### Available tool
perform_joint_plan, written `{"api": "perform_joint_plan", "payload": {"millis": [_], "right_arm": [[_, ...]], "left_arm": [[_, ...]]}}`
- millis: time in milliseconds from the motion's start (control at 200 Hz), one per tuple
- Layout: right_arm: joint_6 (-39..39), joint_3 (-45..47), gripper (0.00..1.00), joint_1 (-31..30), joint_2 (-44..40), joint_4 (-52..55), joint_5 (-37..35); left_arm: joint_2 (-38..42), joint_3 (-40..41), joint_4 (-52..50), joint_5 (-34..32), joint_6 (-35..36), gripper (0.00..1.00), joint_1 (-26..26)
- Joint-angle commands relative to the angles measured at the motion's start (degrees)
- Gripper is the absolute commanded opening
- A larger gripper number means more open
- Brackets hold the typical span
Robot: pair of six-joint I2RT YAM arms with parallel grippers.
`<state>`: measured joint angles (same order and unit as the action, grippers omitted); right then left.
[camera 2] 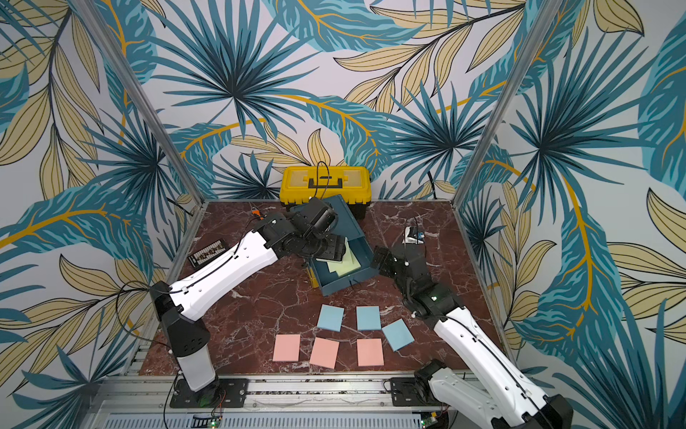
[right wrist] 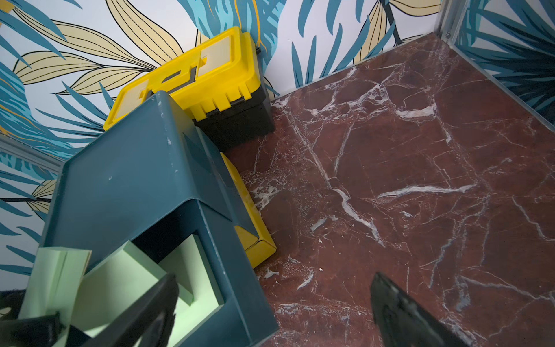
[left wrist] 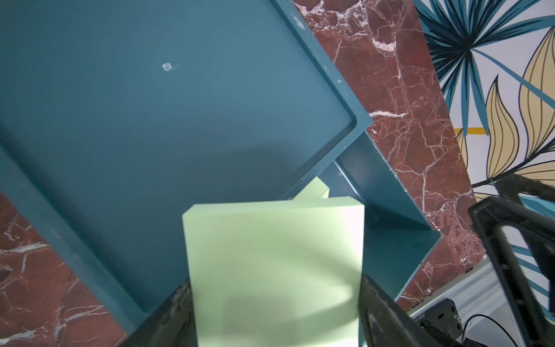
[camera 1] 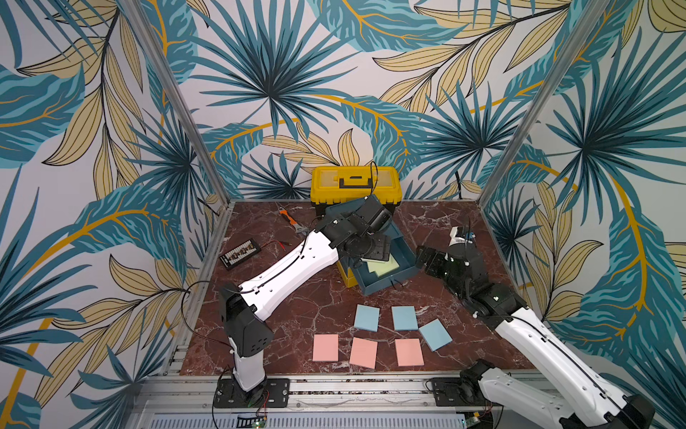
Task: Please put the sticky notes in the drawer by color
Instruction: Place the sticky notes in the drawer.
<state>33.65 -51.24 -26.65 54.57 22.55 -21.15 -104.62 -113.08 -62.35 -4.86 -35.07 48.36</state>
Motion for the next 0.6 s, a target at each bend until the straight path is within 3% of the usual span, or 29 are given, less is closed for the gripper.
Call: {"api": "perform_joint_plan", "payload": {"millis": [0,250,596], "right_arm": [[0.83,1.41,0.99,0.2,-0.21,0.4,0.2],[1.06,2.19,0.99,0.21,-0.21,-0.22,0.65],[0.8,1.85,0.99,0.2,-1.04,0.47,0.76]], "left_arm": [[-1.18,-1.52,-0.39,0.38,0.23,0.82,0.59],[-1.2,0.92,0.19,0.63,-1.33,0.82,1.65],[0.21,0.66,0.39,-1.44,-0.79,0.96,1.65]]}}
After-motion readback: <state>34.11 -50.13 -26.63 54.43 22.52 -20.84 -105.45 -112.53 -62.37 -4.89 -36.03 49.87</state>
